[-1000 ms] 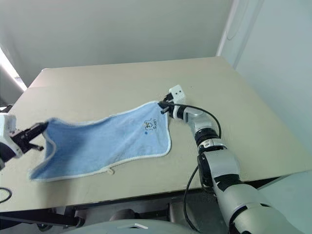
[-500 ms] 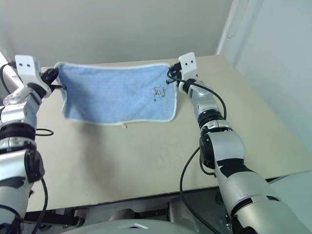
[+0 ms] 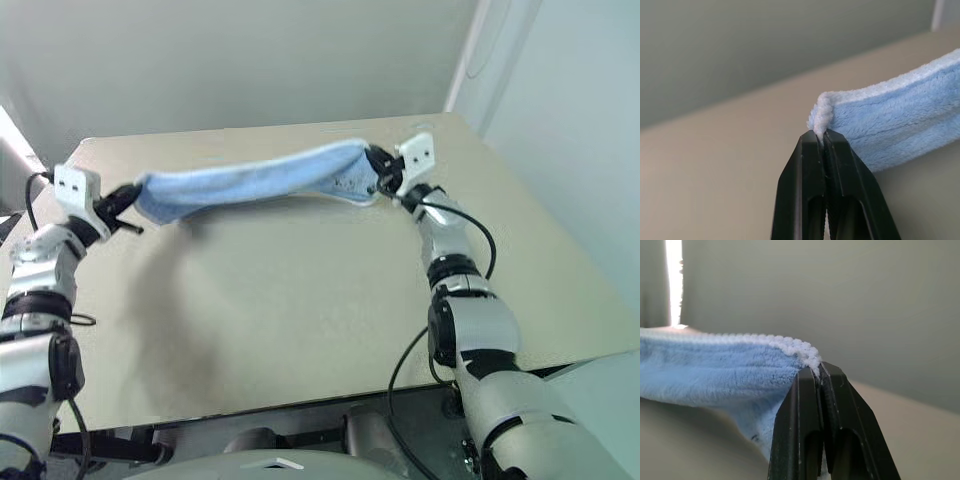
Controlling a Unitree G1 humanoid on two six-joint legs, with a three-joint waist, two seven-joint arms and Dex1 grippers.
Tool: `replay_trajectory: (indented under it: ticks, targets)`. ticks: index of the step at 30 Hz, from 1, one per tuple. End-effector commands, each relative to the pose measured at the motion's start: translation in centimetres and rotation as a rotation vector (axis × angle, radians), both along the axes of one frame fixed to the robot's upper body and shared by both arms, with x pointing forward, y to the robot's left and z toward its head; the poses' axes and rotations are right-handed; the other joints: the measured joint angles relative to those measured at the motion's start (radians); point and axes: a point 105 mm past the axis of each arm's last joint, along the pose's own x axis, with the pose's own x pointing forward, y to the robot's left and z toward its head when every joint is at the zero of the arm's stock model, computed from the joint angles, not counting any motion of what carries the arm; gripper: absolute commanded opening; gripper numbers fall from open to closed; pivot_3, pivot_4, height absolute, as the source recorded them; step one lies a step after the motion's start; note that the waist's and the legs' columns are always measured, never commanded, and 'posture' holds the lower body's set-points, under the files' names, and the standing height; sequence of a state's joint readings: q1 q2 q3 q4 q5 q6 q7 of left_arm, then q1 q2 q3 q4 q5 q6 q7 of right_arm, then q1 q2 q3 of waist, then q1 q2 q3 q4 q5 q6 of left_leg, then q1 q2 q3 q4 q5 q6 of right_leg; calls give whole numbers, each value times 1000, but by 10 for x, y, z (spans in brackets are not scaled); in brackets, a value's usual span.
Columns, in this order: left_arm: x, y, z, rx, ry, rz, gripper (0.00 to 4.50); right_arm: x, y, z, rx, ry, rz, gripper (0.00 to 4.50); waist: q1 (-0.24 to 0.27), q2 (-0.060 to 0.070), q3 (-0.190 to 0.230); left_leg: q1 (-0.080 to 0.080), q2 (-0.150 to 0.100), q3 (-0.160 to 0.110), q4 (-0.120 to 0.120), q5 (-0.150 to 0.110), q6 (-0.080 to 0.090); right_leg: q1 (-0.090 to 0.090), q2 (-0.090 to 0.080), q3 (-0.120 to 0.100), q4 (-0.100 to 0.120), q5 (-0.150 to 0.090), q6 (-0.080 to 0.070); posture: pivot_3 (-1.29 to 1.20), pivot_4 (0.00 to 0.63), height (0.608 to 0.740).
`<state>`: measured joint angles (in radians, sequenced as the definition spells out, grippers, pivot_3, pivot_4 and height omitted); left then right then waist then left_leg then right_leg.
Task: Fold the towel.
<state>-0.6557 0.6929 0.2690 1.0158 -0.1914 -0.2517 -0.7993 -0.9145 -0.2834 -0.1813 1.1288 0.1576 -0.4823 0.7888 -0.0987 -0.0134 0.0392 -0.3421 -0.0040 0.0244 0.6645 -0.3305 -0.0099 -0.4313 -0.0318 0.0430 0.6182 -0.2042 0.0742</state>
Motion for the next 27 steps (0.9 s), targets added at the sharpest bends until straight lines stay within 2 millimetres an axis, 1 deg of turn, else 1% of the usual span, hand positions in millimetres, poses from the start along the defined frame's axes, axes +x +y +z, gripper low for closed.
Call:
replay_trajectory:
  ticks: [1,5,7,10,12,14,16,17,19,22,25,27]
  targets:
    - [-21,13,27,56,-81,-40,43,-25,-5,17,-17,-111,141,0,1,0,0,0,0,0,0,0,0,0,0,0,2,0,0,0,0,740]
    - [-63,23,10,76,-10,-57,43,-61,-16,-10,-64,33,255,0,6,0,0,1,1,0,-1,0,0,0,-1,0,3,0,0,0,0,740]
    - [-78,26,6,78,18,-50,43,-75,-19,-16,-66,88,274,0,11,0,0,1,0,0,0,0,0,0,-2,0,2,0,0,0,0,740]
    - [-110,32,-9,70,118,-54,43,-102,-23,-33,-103,183,313,0,26,1,0,4,1,1,1,0,0,1,-1,1,4,0,-1,0,0,740]
    - [-131,37,-21,58,182,-35,43,-121,-25,-44,-106,297,373,0,33,1,0,6,2,1,1,0,0,2,-1,0,5,-2,-3,0,0,740]
    - [-151,39,-33,61,242,-25,43,-138,-27,-51,-113,364,412,0,40,1,0,6,2,1,1,0,0,3,0,0,5,-4,-6,0,0,740]
    - [-168,39,-39,45,288,-22,43,-154,-30,-54,-104,415,447,0,49,0,0,6,3,1,3,0,0,3,1,0,5,-6,-6,0,0,740]
    - [-176,40,-42,44,314,-20,43,-162,-31,-57,-108,452,466,0,54,0,0,6,3,2,3,0,0,3,2,0,4,-8,-4,0,0,740]
    - [-188,43,-47,47,360,-12,43,-175,-33,-62,-134,514,480,0,59,0,0,6,3,2,4,0,0,4,3,-1,2,-9,-4,0,0,740]
    - [-201,45,-46,45,392,-12,43,-195,-38,-59,-154,573,505,0,63,-1,0,6,3,2,4,0,0,5,3,-2,0,-9,-4,0,0,740]
    - [-205,48,-40,57,400,-13,43,-203,-45,-57,-202,617,505,0,61,-4,0,5,3,3,4,0,0,5,3,-2,-1,-9,-3,0,0,740]
    - [-203,48,-37,57,396,-22,43,-203,-47,-57,-225,630,495,0,60,-5,-1,6,3,3,4,0,0,5,3,-2,-1,-9,-3,0,0,740]
